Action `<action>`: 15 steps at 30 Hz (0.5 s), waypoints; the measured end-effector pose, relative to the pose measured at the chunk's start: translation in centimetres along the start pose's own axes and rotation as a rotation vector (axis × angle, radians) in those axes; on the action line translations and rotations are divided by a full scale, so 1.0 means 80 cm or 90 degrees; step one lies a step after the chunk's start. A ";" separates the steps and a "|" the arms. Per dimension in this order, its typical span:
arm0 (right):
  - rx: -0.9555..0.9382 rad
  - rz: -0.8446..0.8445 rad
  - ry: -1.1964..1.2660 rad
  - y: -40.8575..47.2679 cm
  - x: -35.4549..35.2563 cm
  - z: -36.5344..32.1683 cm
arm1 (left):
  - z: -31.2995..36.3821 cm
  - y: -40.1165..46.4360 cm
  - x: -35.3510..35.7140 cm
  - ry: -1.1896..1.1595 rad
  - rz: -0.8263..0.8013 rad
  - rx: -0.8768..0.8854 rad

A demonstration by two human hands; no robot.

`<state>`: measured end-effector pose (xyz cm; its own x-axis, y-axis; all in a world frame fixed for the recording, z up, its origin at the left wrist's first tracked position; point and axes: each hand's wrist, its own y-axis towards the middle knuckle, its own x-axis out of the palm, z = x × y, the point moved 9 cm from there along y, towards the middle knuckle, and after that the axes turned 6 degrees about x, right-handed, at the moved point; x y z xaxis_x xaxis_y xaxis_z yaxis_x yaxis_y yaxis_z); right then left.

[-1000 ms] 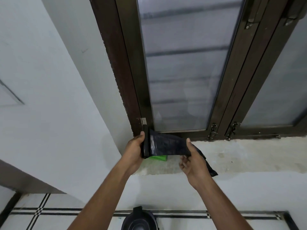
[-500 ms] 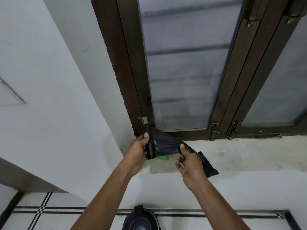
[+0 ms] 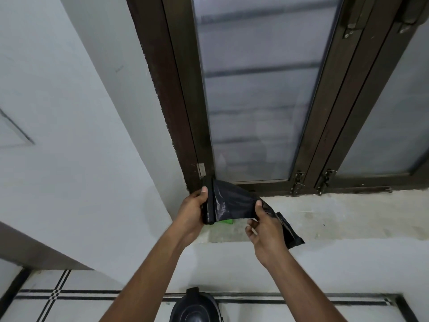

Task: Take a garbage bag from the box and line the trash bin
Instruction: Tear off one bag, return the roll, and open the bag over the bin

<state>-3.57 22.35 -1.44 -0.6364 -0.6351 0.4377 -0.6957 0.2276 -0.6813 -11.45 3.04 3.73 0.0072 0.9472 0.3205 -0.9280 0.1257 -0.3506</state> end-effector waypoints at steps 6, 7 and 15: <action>0.079 -0.132 -0.088 -0.016 0.025 0.022 | 0.004 0.000 0.012 0.013 -0.031 0.029; 0.070 -0.112 -0.078 -0.012 0.021 0.021 | 0.007 0.000 0.010 0.020 -0.024 0.042; 0.009 0.000 -0.012 0.003 -0.005 -0.008 | 0.001 0.007 -0.009 -0.037 0.021 0.011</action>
<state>-3.72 23.16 -1.41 -0.6298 -0.6487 0.4273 -0.6913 0.2172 -0.6892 -12.02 2.39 3.33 -0.0439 0.9320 0.3599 -0.9337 0.0899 -0.3467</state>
